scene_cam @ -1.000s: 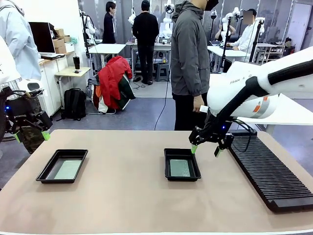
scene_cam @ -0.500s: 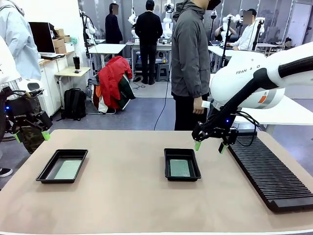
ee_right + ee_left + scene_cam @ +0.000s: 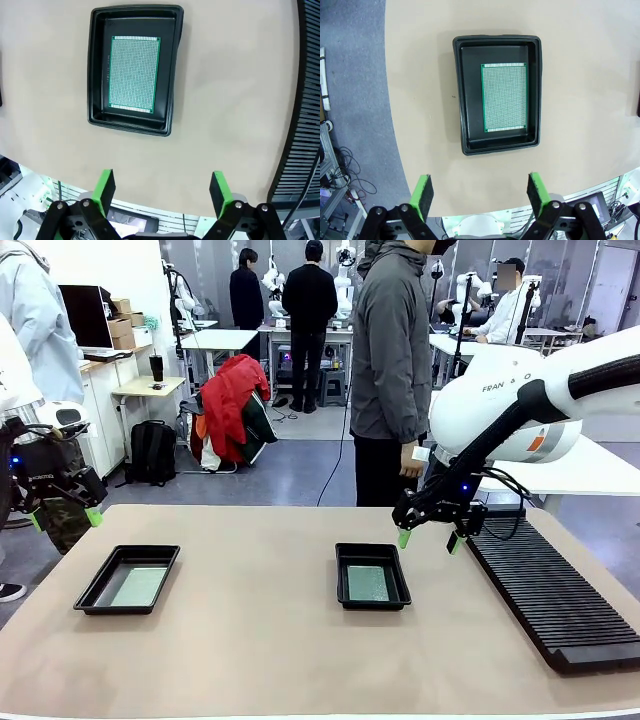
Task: Inspect and transfer BCBs to ESD trays.
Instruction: Pick up the Blank PCB from the PCB Rack and place it in the right ESD tray, then pick up the ESD tray and place it on the left side of the table.
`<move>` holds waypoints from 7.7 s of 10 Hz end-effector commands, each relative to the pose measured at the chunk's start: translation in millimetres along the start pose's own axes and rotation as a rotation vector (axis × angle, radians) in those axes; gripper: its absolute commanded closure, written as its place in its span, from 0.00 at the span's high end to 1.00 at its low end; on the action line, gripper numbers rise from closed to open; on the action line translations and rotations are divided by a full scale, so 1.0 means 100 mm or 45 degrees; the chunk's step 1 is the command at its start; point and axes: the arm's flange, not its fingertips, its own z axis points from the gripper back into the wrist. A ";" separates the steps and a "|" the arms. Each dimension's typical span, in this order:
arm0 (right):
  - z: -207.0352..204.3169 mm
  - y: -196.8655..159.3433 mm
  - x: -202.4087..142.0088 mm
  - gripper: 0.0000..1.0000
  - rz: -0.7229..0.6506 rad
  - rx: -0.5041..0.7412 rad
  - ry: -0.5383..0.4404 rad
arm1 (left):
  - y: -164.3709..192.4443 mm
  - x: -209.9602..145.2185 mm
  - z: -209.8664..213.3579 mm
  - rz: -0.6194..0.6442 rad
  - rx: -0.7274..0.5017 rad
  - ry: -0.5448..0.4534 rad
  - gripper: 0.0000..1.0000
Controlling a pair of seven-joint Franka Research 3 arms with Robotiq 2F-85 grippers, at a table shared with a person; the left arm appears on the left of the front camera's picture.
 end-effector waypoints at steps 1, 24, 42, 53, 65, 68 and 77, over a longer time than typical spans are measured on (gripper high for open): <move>-0.01 0.00 0.00 1.00 0.000 0.000 -0.003 | 0.00 0.00 -0.01 0.004 0.003 -0.012 1.00; 0.44 -1.38 -0.40 1.00 0.010 0.545 -0.119 | -2.30 0.06 0.16 -0.051 -0.056 -0.082 1.00; 0.38 -2.18 -0.47 1.00 0.011 0.645 -0.124 | -4.48 0.65 -1.27 -0.201 0.048 -0.133 1.00; 0.38 -2.18 -0.47 1.00 0.011 0.645 -0.124 | -4.53 0.88 -2.06 -0.145 0.121 -0.133 1.00; 0.38 -2.18 -0.47 1.00 0.011 0.645 -0.124 | -4.49 0.92 -2.16 -0.105 0.084 -0.074 0.93; 0.38 -2.18 -0.47 1.00 0.011 0.645 -0.124 | -4.51 0.94 -2.19 -0.082 0.079 -0.042 0.87; 0.38 -2.18 -0.47 1.00 0.011 0.645 -0.124 | -4.52 0.96 -2.13 -0.074 0.068 -0.036 0.25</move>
